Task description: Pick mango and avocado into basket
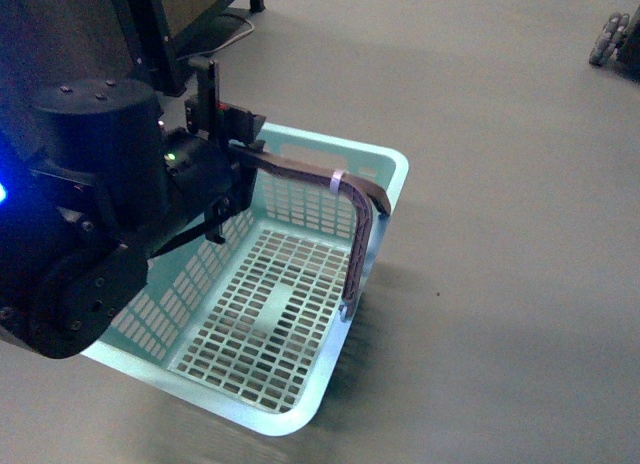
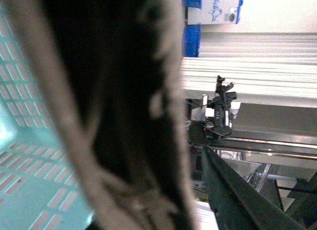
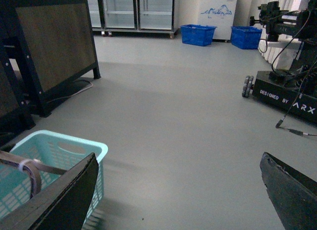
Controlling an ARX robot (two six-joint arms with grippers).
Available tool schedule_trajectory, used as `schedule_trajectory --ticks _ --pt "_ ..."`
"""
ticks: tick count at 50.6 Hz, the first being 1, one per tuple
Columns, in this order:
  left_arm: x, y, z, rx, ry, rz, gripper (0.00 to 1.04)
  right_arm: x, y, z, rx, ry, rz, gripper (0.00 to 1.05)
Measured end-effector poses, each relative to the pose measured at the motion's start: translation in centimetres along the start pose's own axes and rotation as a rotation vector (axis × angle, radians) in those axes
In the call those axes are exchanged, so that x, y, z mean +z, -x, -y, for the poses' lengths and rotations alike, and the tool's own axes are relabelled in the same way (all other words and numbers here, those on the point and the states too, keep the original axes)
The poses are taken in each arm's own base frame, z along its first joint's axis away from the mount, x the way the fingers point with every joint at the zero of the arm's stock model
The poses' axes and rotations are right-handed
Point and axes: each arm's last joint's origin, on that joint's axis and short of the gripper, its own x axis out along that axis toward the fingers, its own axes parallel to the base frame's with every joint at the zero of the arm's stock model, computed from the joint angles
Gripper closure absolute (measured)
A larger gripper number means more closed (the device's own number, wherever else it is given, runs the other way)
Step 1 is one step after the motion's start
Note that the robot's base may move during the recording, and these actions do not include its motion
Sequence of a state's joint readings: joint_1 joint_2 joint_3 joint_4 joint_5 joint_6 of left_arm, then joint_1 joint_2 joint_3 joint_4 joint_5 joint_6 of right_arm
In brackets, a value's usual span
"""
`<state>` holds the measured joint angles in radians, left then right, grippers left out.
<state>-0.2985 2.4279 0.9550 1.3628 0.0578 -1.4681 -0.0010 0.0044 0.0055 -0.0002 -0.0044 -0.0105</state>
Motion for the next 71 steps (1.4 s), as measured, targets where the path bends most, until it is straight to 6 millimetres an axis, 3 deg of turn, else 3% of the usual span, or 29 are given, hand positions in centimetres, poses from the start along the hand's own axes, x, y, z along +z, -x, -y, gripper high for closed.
schedule_trajectory --ticks 5,15,20,30,36,45,71 --pt "0.8 1.5 4.0 -0.012 0.029 0.016 0.92 0.0 0.0 0.0 0.0 0.0 0.0 0.08" --pt "2.4 5.1 9.8 0.012 0.03 0.084 0.95 0.0 0.0 0.0 0.0 0.0 0.0 0.08" --pt "3.5 8.4 13.2 0.048 0.038 0.143 0.95 0.0 0.0 0.0 0.0 0.0 0.0 0.08" --pt "4.5 17.9 22.0 -0.017 0.023 0.235 0.96 0.0 0.0 0.0 0.0 0.0 0.0 0.08" --pt "4.1 22.3 24.7 -0.049 0.03 0.242 0.96 0.0 0.0 0.0 0.0 0.0 0.0 0.08" --pt "3.6 25.8 25.7 -0.038 0.003 0.248 0.96 0.0 0.0 0.0 0.0 0.0 0.0 0.08" --pt "3.6 25.8 25.7 -0.029 -0.021 0.258 0.96 0.0 0.0 0.0 0.0 0.0 0.0 0.08"
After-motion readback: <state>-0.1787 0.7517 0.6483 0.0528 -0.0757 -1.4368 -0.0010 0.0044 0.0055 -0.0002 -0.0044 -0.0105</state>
